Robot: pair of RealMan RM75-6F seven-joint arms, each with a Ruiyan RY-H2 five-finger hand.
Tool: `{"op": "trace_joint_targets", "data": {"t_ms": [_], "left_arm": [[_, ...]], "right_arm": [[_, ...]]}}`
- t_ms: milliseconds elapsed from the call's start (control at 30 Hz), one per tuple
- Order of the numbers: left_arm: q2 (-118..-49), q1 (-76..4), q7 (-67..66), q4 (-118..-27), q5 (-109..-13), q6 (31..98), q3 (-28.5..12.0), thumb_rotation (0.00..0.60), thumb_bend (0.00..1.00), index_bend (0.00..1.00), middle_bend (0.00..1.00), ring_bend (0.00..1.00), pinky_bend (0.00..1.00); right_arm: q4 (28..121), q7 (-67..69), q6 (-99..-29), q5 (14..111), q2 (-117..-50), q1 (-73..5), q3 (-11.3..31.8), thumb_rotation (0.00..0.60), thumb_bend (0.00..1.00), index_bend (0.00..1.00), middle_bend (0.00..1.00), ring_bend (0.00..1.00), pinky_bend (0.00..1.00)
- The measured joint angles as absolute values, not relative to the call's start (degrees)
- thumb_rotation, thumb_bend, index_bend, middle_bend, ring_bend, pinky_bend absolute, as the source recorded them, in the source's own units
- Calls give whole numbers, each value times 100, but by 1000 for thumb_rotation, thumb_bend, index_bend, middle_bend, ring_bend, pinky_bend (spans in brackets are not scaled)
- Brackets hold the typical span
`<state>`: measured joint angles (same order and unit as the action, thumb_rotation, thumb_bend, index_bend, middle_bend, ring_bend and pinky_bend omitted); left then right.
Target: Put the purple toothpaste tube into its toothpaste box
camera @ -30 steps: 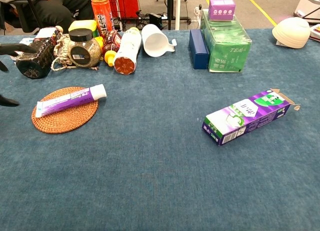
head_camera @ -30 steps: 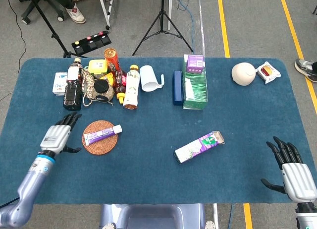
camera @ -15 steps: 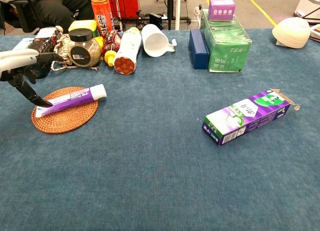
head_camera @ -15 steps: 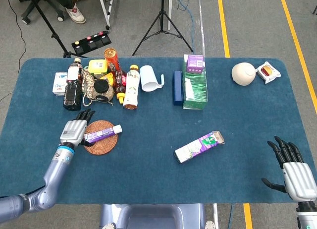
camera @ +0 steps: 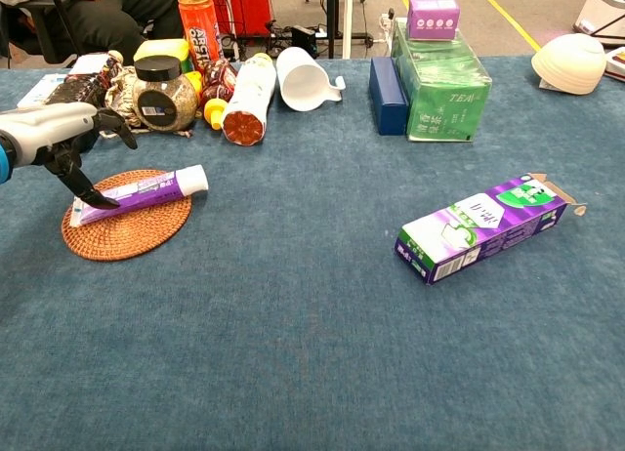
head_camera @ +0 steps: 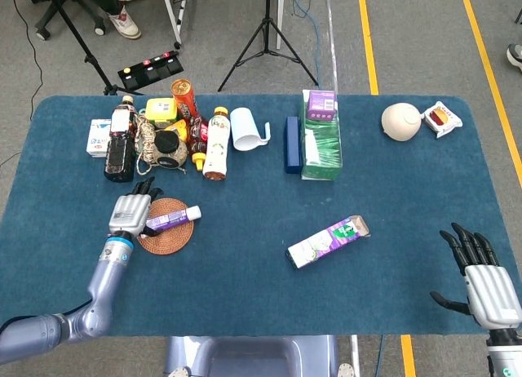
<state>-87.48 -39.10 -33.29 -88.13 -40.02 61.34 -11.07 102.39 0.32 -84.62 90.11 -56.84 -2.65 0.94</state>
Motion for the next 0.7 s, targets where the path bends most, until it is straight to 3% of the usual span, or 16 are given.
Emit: {"op": "trace_joint_targets", "data": {"t_ms": [333, 700], "left_arm": [[-9057, -4050, -3675, -8636, -3697, 6285, -1062, 600, 161, 217, 60, 78, 328], [-9272, -4126, -3725, -8408, -3947, 6382, -1017, 600, 198, 313, 142, 138, 373]], "right_arm": [[10237, 104, -8448, 8991, -5656, -277, 98, 600, 88, 84, 0, 0, 0], [10234, 134, -8388, 8976, -5658, -307, 87, 600, 90, 83, 0, 0, 0]]}}
